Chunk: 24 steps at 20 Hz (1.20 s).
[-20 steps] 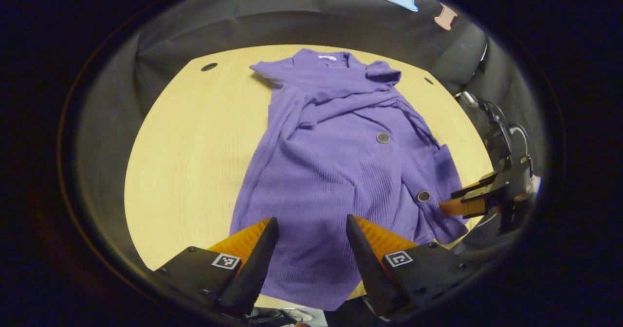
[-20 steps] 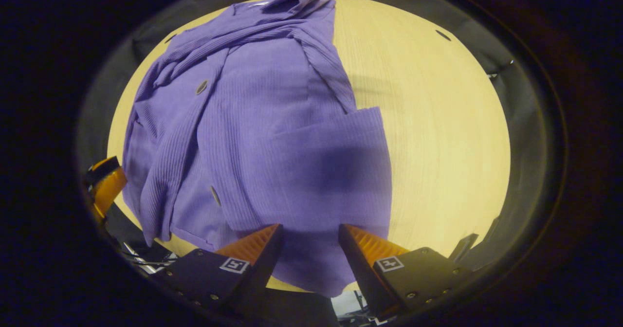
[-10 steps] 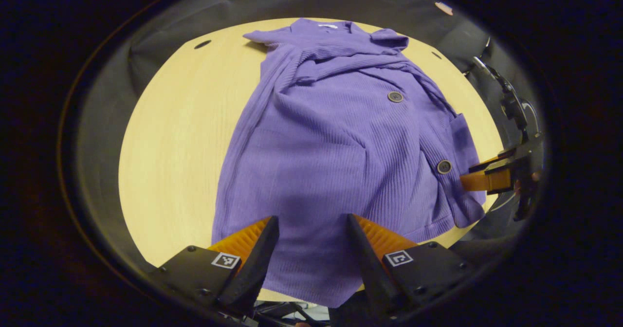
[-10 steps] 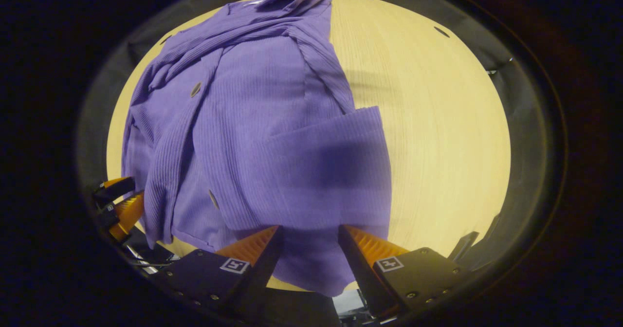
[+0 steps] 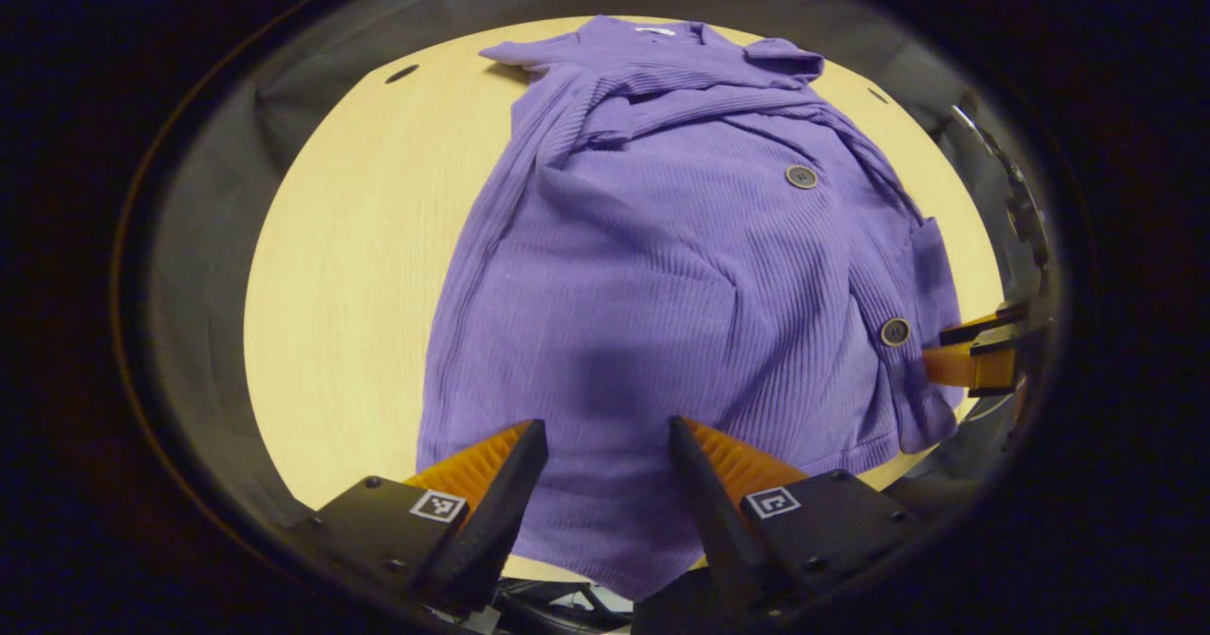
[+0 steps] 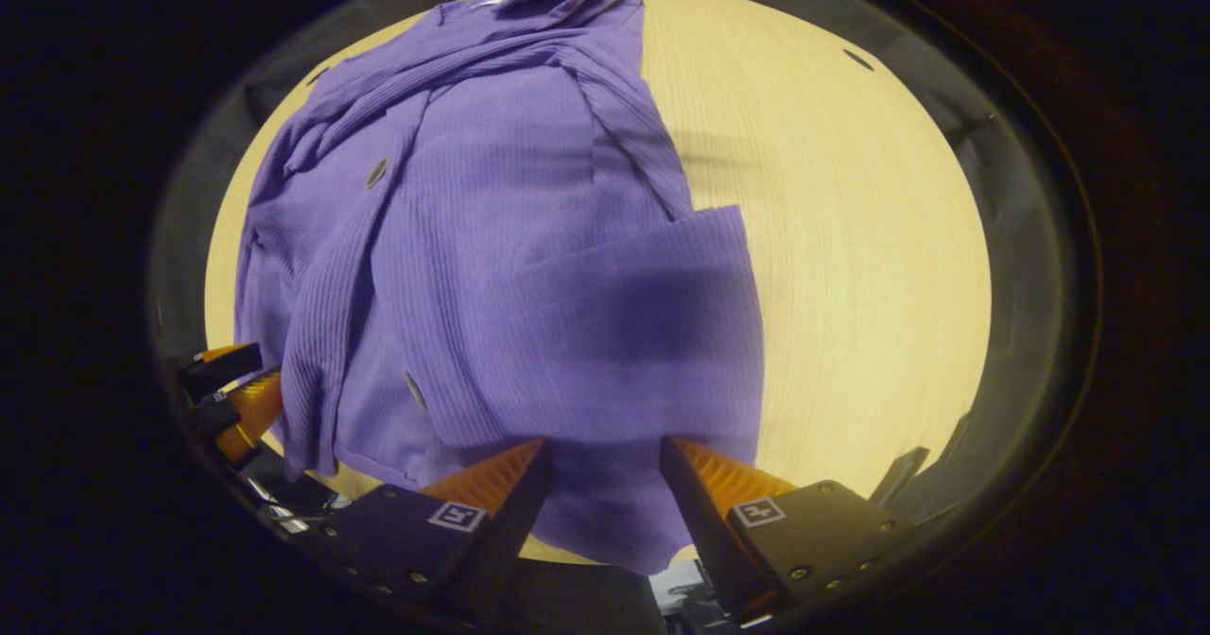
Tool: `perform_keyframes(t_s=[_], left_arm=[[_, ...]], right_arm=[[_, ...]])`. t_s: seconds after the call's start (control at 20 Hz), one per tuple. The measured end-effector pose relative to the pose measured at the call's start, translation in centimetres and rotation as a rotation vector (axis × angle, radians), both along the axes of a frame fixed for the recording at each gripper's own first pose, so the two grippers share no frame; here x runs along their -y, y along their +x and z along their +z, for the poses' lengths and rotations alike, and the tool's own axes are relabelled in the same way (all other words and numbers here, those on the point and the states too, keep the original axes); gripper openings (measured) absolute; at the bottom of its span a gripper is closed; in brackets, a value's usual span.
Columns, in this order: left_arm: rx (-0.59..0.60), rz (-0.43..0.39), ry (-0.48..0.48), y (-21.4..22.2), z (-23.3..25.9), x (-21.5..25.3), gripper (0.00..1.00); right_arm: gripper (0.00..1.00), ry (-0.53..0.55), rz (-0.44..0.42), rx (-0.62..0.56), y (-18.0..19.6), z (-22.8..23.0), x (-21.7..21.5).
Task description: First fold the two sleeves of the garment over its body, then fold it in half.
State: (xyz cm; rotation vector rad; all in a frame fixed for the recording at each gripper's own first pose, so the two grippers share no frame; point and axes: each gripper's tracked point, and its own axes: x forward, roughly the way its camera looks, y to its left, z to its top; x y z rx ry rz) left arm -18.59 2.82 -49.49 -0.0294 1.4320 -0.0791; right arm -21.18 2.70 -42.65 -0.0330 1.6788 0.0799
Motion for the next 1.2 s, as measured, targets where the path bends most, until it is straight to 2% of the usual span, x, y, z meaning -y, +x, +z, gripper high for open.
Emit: perform_keyframes(t_s=[0.05,0.1,0.2,0.25,0.3,0.35,0.4,0.45,0.5,0.55,0.75,0.8,1.05,1.2], left_arm=[[0.008,-0.003,-0.001,0.4,0.1,0.3,0.83],[0.025,-0.005,-0.002,0.8,0.2,0.3,0.78],[0.074,0.017,-0.013,1.8,0.1,0.6,0.47],[0.097,0.033,-0.017,2.0,0.1,0.6,0.31],[0.102,0.054,-0.020,2.2,0.2,0.5,0.21],[0.099,0.053,-0.019,2.1,0.2,0.6,0.11],[0.084,0.042,-0.019,2.2,0.0,0.6,0.12],[0.084,0.041,-0.012,2.1,0.1,0.5,0.12],[0.087,0.054,-0.014,2.6,-0.1,0.6,0.12],[0.099,0.056,-0.013,2.4,0.0,0.7,0.07],[0.116,0.066,0.006,2.4,0.3,0.6,0.07],[0.117,0.067,0.008,2.5,0.3,0.6,0.06],[0.136,0.112,0.015,2.9,1.3,0.6,0.07],[0.203,0.167,0.001,5.1,3.4,0.2,0.07]], right_arm=[[0.78,-0.005,-0.003,0.007,0.0,-0.3,-0.1],[0.68,-0.006,0.003,0.006,0.0,0.1,-0.2],[0.63,0.006,-0.007,0.011,0.2,0.1,-0.3],[0.48,0.012,0.004,0.002,0.1,0.0,-0.3],[0.51,0.013,0.009,-0.006,0.1,0.0,-0.2],[0.51,0.026,-0.032,0.034,0.8,0.0,-0.5],[0.27,0.024,-0.065,0.027,0.5,0.2,-0.8],[0.04,0.028,-0.052,0.047,0.9,-0.1,-0.8],[0.04,0.026,-0.035,0.062,0.9,-0.1,-0.6],[0.04,0.025,-0.024,0.077,1.0,-0.1,-0.7],[0.04,0.055,-0.018,0.122,0.9,-0.2,-0.8],[0.01,0.067,-0.029,0.127,0.8,0.1,-0.8],[0.01,0.142,-0.129,0.115,1.7,0.7,-1.7],[0.01,0.192,-0.138,0.161,3.8,2.0,-2.8]])
